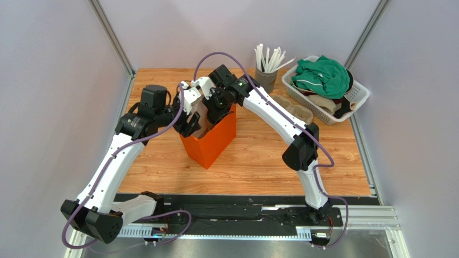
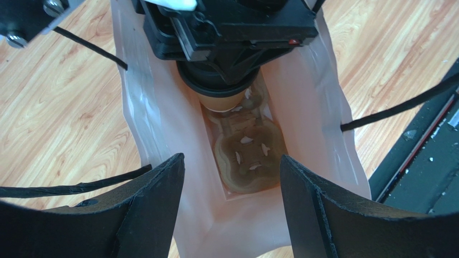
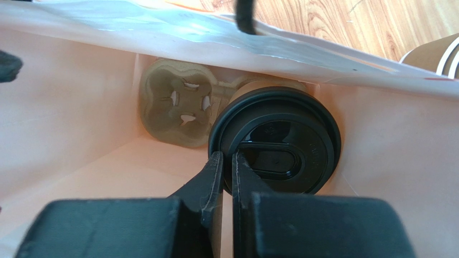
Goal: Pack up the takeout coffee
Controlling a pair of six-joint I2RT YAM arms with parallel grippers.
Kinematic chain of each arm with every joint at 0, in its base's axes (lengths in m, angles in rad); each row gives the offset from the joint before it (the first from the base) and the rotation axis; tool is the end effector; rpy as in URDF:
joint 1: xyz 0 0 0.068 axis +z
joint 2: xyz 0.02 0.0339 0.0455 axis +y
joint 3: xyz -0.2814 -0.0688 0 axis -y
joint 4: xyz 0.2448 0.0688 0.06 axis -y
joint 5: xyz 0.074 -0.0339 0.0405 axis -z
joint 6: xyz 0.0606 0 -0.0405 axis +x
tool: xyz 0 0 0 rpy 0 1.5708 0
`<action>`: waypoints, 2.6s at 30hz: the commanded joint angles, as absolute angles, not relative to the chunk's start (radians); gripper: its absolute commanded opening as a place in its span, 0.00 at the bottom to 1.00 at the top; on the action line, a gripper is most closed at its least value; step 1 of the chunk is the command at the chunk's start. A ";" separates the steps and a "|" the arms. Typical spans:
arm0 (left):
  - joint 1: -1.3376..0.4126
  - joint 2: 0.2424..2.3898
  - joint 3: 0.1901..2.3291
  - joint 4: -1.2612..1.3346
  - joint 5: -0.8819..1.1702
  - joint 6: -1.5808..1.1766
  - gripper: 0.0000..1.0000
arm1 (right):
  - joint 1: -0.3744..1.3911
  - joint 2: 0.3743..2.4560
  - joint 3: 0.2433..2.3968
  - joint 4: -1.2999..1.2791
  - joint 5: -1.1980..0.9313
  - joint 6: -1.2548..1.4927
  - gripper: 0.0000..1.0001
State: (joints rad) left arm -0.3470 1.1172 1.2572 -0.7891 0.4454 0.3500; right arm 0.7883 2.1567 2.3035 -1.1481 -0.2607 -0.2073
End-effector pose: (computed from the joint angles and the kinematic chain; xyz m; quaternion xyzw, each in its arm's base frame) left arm 0.2105 -0.1039 0.3822 0.3906 0.7875 -0.1972 0.4340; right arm 0.3277 0.3517 0.3315 -0.4865 0.8187 0.1993 0.2311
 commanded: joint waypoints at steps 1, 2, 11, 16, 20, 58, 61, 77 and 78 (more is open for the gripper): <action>-0.342 1.115 1.247 -0.746 0.416 0.328 0.74 | 0.804 2.161 2.309 -1.152 -0.209 -0.221 0.00; -0.342 1.115 1.244 -0.742 0.410 0.327 0.74 | 0.804 2.161 2.309 -1.155 -0.204 -0.221 0.00; -0.341 1.118 1.218 -0.703 0.296 0.304 0.77 | 0.804 2.146 2.272 -1.149 -0.213 -0.227 0.00; -0.339 1.123 1.216 -0.681 0.235 0.287 0.77 | 0.804 2.141 2.264 -1.149 -0.224 -0.230 0.00; -0.339 1.137 1.216 -0.658 0.163 0.272 0.77 | 0.805 2.140 2.258 -1.149 -0.229 -0.236 0.00; -0.339 1.154 1.203 -0.653 0.213 0.270 0.99 | 0.815 2.180 2.250 -1.315 -0.226 -0.333 0.00; -0.339 1.152 1.204 -0.653 0.212 0.268 0.99 | 0.815 2.194 2.253 -1.330 -0.221 -0.339 0.00; -0.339 1.143 1.201 -0.655 0.230 0.271 0.99 | 0.816 2.255 2.244 -1.324 -0.196 -0.333 0.00; -0.339 1.144 1.203 -0.653 0.227 0.273 0.99 | 0.816 2.256 2.244 -1.327 -0.196 -0.334 0.00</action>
State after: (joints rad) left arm -0.3450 1.1591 1.2087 -0.6609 0.2245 0.2741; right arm 0.8158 2.2112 2.2230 -1.2926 -0.2356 -0.3225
